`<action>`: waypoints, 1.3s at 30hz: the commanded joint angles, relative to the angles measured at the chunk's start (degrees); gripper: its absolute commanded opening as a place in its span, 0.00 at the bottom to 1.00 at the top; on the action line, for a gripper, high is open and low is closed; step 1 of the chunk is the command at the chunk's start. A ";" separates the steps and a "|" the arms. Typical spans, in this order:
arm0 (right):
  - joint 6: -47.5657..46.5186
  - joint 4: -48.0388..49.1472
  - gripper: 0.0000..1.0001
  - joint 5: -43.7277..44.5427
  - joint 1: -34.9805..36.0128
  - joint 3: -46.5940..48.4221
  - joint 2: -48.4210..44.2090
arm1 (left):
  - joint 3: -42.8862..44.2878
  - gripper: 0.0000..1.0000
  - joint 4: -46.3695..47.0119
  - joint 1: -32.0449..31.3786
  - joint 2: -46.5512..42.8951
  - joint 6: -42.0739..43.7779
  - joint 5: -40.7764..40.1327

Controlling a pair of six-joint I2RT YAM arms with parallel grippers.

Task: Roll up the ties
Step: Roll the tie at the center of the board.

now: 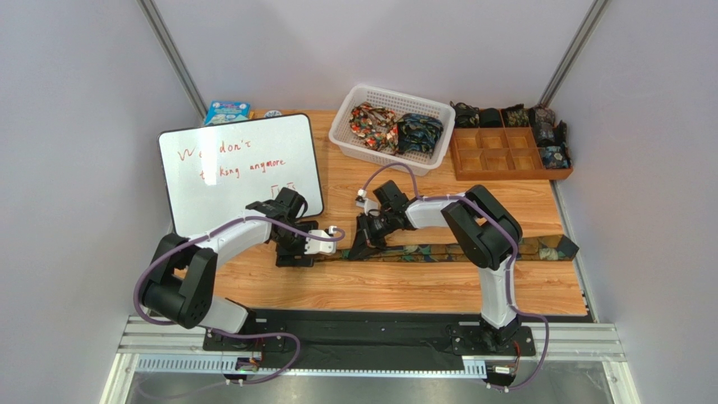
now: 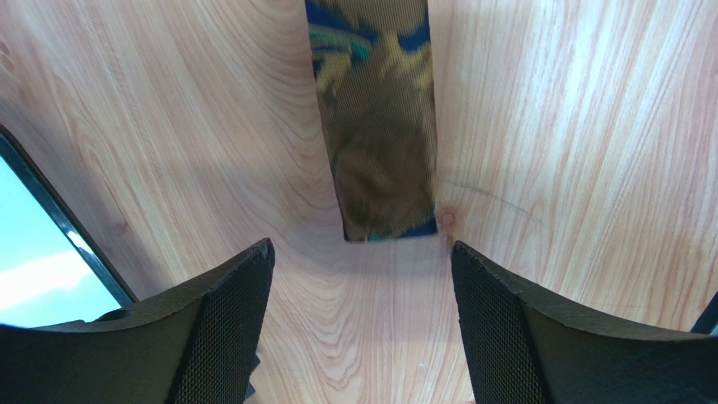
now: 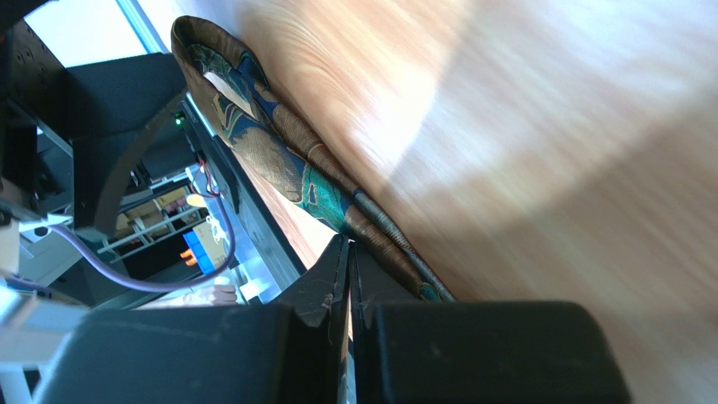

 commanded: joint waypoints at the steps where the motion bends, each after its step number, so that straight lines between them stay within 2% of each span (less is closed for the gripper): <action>1: -6.75 -5.55 0.02 3.22 -2.20 -2.73 -1.85 | 2.30 0.78 2.16 0.30 3.05 1.52 4.48; 4: -6.93 -6.09 0.03 0.76 -2.20 -2.12 -4.56 | 3.88 0.74 1.89 0.30 4.29 1.78 4.22; 8: -3.59 -3.55 0.07 -3.28 -2.20 -1.68 -8.61 | 3.01 0.74 2.16 0.30 2.36 3.19 4.31; 13: -0.08 -1.17 0.09 -3.82 -2.03 -1.07 -11.43 | 5.81 0.81 -1.17 0.21 -0.10 1.00 7.55; 18: 1.07 -0.64 0.08 -2.85 -1.68 -0.10 -5.83 | 5.99 0.84 -1.53 -0.23 1.65 0.91 6.86; 30: 2.65 1.73 0.07 -1.62 -1.76 -0.10 2.54 | 6.96 0.82 -0.39 -3.57 5.08 -2.08 5.45; 34: 3.79 2.00 0.07 -1.89 -1.76 -0.54 2.81 | 8.01 0.76 -0.92 -4.27 6.39 -1.99 5.01; 39: 3.88 2.08 0.07 -1.97 -2.11 -0.62 2.45 | 8.63 0.61 -1.09 -4.97 6.58 -3.13 4.48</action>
